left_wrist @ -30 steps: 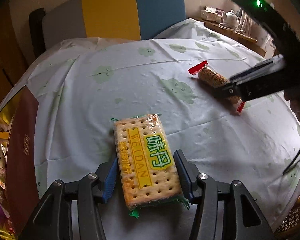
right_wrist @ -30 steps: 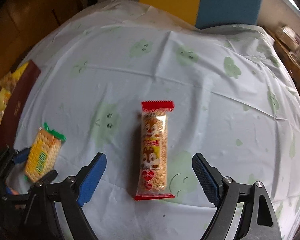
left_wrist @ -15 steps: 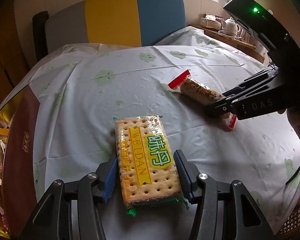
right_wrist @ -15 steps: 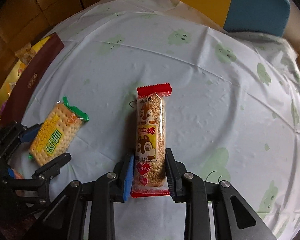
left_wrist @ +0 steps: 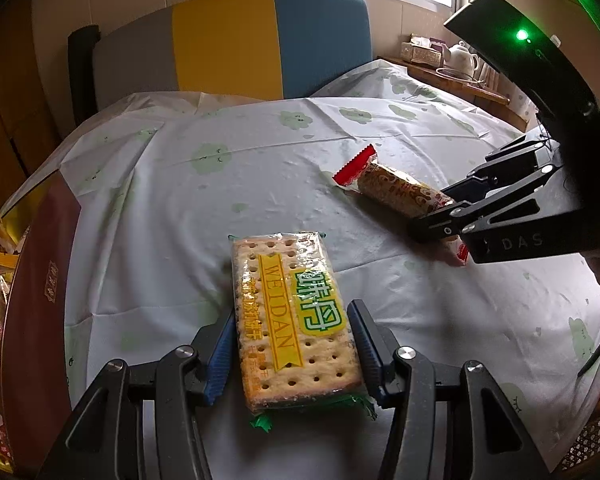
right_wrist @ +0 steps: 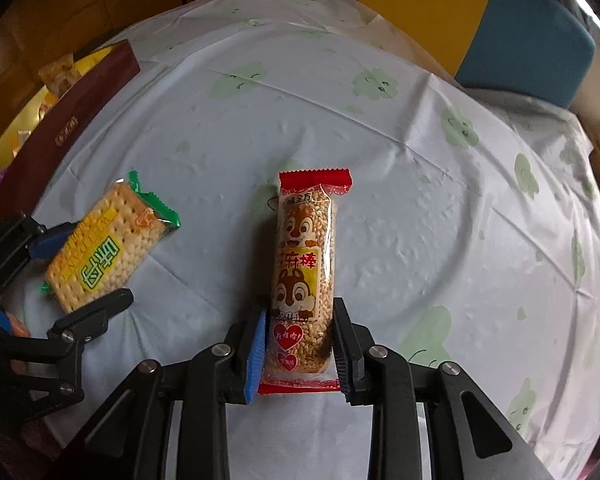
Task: Organize snacks
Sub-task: 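Lift the WEIDAN cracker pack with the left gripper toward the gold tray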
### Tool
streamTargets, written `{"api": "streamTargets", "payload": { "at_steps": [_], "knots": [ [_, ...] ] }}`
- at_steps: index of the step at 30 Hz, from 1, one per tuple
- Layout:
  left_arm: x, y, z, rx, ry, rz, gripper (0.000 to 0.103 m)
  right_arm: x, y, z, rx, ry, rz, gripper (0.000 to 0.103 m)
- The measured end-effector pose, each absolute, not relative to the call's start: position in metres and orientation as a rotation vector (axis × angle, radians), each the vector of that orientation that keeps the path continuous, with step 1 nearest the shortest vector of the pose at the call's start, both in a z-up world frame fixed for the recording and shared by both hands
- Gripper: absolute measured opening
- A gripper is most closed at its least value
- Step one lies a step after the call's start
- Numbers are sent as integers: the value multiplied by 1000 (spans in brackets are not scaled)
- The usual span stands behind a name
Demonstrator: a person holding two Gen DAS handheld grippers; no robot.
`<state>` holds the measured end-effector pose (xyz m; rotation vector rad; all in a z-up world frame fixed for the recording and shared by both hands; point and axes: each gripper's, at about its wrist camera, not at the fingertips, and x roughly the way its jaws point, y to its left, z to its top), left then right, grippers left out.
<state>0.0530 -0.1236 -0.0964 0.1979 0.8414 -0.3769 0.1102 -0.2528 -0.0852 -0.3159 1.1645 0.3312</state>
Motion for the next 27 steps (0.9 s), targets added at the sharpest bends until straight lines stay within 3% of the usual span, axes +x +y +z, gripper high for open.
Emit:
{"api": "streamTargets", "payload": {
  "at_steps": [11, 23, 27],
  "knots": [
    [53, -123, -98, 186, 839, -379, 55, 107, -251, -82, -253, 1184, 357, 30],
    [54, -123, -98, 190, 842, -377, 55, 91, -240, -81, -374, 1129, 359, 31],
    [59, -123, -95, 192, 872, -372, 51, 85, -238, -81, -392, 1111, 363, 30]
  ]
}}
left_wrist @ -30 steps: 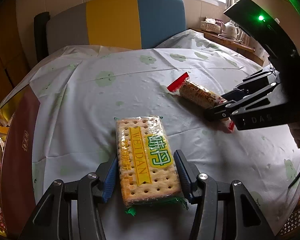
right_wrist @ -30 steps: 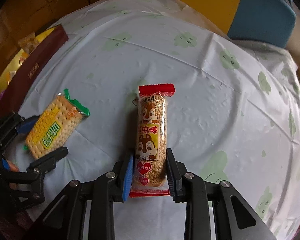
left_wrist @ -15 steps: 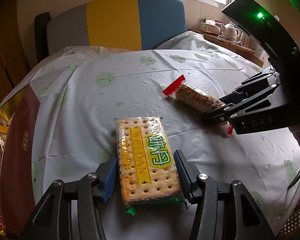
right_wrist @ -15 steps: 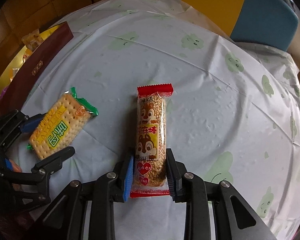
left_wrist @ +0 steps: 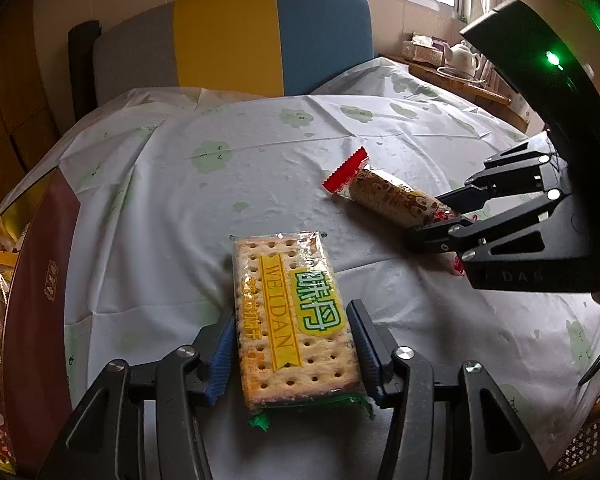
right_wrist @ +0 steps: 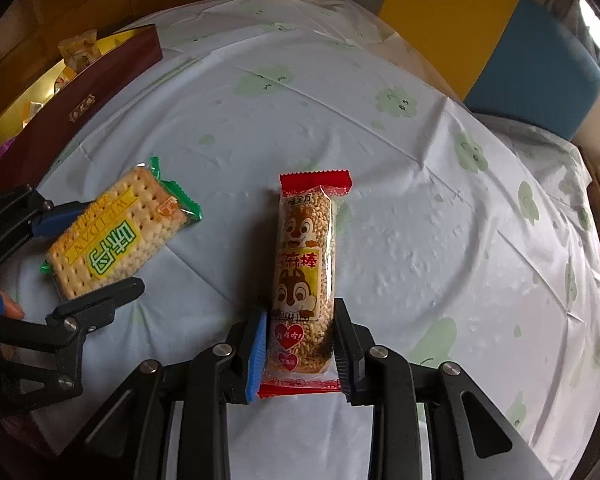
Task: Organize snacks
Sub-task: 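Lift the WEIDAN cracker pack with the left gripper toward the gold tray, then lower the cracker pack into the gold tray and open the left gripper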
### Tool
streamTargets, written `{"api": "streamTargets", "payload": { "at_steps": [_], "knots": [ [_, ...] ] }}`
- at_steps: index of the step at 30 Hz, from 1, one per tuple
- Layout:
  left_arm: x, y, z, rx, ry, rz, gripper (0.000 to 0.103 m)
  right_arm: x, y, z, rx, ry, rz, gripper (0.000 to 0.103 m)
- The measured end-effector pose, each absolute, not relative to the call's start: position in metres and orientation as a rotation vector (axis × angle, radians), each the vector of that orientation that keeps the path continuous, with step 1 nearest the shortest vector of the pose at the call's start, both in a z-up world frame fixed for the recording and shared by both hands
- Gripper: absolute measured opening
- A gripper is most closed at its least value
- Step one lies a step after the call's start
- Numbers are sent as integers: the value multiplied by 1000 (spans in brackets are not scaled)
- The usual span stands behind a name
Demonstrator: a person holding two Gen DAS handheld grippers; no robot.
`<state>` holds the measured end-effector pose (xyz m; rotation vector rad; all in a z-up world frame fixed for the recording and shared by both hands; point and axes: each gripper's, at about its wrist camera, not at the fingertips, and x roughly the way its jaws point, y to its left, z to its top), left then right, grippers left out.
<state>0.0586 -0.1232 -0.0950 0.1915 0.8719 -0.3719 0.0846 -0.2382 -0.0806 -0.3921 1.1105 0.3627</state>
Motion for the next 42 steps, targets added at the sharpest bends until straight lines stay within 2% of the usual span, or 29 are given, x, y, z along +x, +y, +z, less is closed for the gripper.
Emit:
{"api": "streamTargets", "payload": {
  "at_steps": [8, 30, 37, 42],
  "knots": [
    [57, -118, -79, 170, 934, -342, 49, 79, -238, -82, -388, 1101, 355, 31],
    [31, -74, -8, 142, 825, -304, 49, 77, -238, -83, -392, 1087, 355, 31],
    [29, -32, 0, 86, 837, -265, 49, 77, -238, -83, -391, 1087, 356, 31],
    [31, 37, 10, -45, 852, -157, 49, 77, -238, -82, -390, 1087, 358, 31]
  ]
}}
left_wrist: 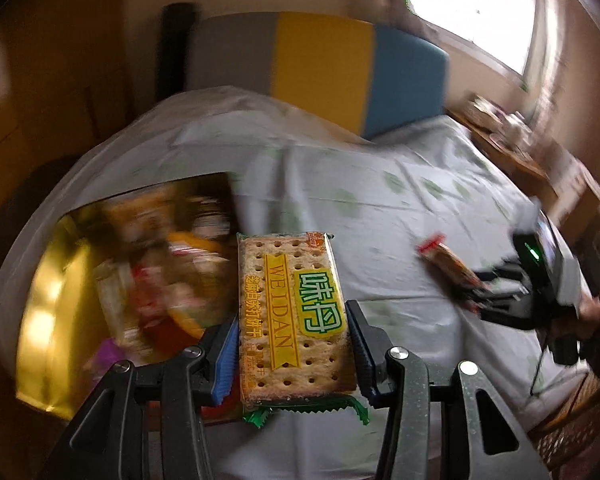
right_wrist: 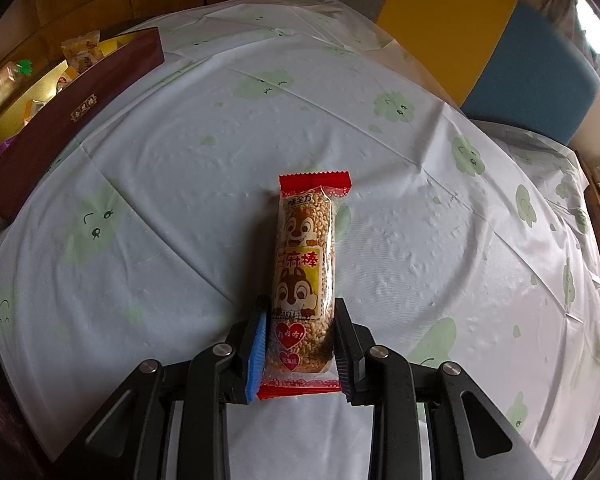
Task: Organize snacks
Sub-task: 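Lower the cracker pack into the gold tray and open the left gripper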
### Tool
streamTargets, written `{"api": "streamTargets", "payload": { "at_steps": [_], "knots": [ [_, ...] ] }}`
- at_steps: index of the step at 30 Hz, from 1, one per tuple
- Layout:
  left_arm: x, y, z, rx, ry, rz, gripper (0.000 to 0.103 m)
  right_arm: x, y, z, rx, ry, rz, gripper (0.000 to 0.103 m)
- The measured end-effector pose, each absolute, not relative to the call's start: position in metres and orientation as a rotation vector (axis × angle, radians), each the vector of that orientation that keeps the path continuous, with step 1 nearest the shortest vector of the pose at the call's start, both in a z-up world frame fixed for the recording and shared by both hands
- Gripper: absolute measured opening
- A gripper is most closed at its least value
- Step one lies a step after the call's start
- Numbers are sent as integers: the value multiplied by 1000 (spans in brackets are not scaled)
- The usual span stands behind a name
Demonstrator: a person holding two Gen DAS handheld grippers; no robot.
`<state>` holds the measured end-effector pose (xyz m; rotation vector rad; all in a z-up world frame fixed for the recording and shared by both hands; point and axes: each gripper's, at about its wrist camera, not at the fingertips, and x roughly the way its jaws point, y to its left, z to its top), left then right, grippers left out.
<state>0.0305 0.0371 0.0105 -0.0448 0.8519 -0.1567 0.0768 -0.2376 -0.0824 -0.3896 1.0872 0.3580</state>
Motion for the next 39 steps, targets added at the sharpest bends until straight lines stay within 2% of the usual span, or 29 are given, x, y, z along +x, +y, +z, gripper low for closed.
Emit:
{"api": "streamTargets", "payload": {
  "at_steps": [7, 12, 25, 28, 39],
  "knots": [
    [18, 156, 16, -307, 839, 108, 49, 76, -236, -82, -400, 1086, 364, 31],
    [10, 196, 0, -459, 859, 180, 49, 76, -235, -82, -405, 1086, 363, 31],
    [63, 153, -45, -496, 993, 62, 49, 74, -231, -82, -417, 1083, 343, 31],
    [64, 152, -50, -466, 1011, 49, 54, 74, -231, -82, -419, 1083, 343, 31],
    [39, 143, -35, -282, 942, 168, 53, 75, -233, -81, -397, 1090, 344, 31]
  ]
}}
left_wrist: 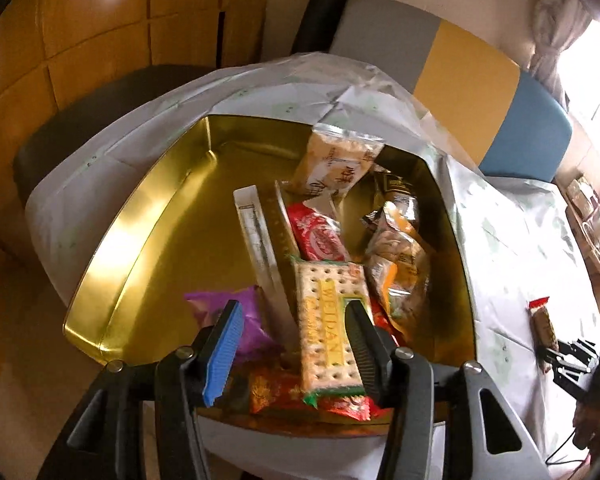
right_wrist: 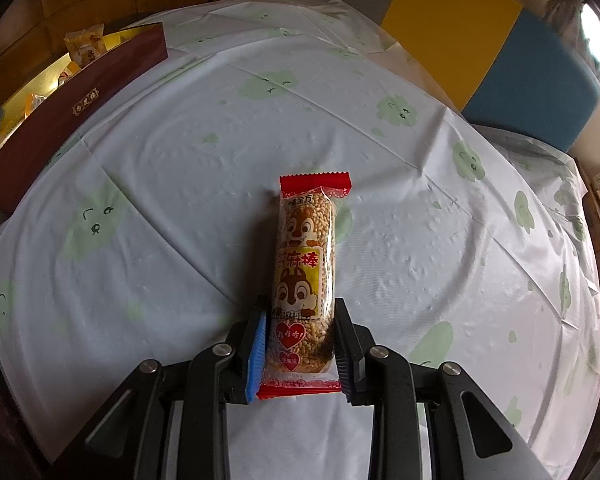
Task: Organize snacks
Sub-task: 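Lower the cracker pack into the gold tray and open the left gripper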
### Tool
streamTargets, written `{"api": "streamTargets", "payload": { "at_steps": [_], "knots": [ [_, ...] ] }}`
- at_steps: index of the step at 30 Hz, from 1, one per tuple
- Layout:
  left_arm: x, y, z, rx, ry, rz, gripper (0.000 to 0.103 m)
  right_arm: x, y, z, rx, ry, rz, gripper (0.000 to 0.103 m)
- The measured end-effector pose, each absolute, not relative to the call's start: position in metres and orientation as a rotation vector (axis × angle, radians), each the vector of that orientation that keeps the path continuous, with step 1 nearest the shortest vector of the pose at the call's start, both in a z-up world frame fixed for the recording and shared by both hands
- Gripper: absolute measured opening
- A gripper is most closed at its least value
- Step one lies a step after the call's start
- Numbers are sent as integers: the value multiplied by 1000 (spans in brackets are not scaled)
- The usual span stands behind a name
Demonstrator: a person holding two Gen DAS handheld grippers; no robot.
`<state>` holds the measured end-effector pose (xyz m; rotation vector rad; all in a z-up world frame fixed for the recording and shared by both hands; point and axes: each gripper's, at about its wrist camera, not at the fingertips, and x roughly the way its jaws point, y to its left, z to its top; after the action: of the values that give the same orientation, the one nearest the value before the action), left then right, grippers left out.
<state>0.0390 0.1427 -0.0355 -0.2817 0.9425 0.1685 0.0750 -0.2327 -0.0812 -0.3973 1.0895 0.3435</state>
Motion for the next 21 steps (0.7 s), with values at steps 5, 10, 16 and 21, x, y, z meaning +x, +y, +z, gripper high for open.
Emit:
{"api": "streamTargets", "payload": {
  "at_steps": [5, 10, 16, 21],
  "knots": [
    [31, 132, -29, -244, 920, 152, 53, 78, -236, -82, -379, 1096, 340, 29],
    [27, 121, -21, -162, 891, 159, 53, 80, -239, -84, -373, 1095, 340, 29],
    [21, 119, -15, -135, 870, 168, 53, 80, -239, -85, -379, 1091, 338, 30],
    [16, 118, -16, -123, 863, 167, 53, 82, -237, -84, -377, 1111, 332, 29]
  ]
}}
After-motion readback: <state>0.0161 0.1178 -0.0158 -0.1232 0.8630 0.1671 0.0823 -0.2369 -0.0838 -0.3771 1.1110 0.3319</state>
